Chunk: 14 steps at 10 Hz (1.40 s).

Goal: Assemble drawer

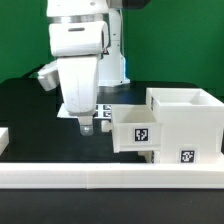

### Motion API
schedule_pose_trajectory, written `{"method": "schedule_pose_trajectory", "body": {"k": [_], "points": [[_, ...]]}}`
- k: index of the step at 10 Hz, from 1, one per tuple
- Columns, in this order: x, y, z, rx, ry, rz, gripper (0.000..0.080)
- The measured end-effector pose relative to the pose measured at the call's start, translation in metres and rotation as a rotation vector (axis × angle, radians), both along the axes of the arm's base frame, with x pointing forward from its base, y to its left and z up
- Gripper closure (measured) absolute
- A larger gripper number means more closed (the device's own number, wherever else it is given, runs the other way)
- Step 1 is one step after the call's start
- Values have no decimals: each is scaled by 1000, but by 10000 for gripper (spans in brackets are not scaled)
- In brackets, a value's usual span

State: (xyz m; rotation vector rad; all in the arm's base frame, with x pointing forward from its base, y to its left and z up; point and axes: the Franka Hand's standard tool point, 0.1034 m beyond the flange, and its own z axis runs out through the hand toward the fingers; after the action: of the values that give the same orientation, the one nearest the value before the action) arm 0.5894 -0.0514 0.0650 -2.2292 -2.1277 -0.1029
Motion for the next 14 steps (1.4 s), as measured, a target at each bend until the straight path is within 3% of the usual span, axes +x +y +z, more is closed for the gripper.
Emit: {"method": "schedule_pose_trajectory", "body": {"k": [3,10,12,14], "points": [[-14,20,-15,12,16,14,150],[-14,83,-15,27,22,55,150],[-14,81,-15,25,27,56,150],[-16,49,-12,8,71,71,150]]}}
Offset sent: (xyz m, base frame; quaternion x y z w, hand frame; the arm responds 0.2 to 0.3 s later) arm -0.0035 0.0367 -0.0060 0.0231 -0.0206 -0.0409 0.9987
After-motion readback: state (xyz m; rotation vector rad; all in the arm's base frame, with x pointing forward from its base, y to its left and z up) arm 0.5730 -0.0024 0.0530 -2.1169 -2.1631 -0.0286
